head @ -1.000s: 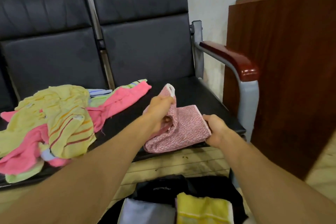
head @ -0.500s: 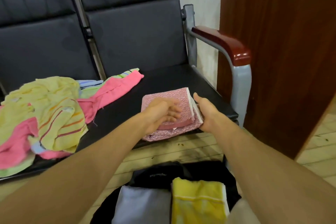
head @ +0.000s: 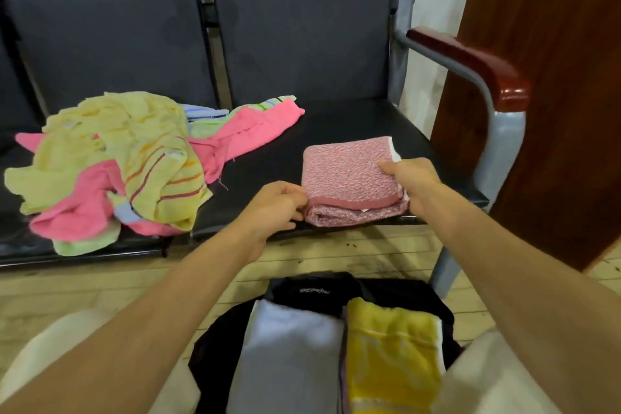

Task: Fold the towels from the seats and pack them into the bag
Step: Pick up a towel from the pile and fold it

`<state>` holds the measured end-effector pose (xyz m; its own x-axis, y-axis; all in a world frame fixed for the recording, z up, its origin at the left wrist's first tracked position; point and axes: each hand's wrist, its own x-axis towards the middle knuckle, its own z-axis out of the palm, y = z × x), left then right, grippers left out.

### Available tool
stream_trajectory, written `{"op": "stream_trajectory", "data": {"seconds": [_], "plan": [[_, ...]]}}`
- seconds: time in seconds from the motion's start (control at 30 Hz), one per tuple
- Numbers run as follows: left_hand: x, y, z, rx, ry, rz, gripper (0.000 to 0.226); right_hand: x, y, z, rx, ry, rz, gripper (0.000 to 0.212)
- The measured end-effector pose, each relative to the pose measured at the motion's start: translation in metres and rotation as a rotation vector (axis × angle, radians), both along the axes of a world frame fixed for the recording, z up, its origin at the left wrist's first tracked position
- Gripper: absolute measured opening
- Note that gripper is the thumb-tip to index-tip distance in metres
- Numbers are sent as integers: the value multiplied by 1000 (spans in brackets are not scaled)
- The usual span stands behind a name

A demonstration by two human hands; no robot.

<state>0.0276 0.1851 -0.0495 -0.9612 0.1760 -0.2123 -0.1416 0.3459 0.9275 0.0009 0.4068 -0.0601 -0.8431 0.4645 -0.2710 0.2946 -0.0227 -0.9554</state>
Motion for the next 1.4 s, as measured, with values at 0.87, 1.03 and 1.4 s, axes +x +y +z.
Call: {"op": "stream_trajectory", "data": {"seconds": [0.87, 1.03, 1.4], "plan": [[52, -49, -36, 489, -353, 161, 34, 104, -79, -27, -356, 115, 166, 16], [58, -54, -62, 275, -114, 69, 35, 116, -72, -81, -459, -210, 317, 18], [76, -73, -148, -73, -375, -140, 17, 125, -88, -166, 226, -374, 732, 48]]}}
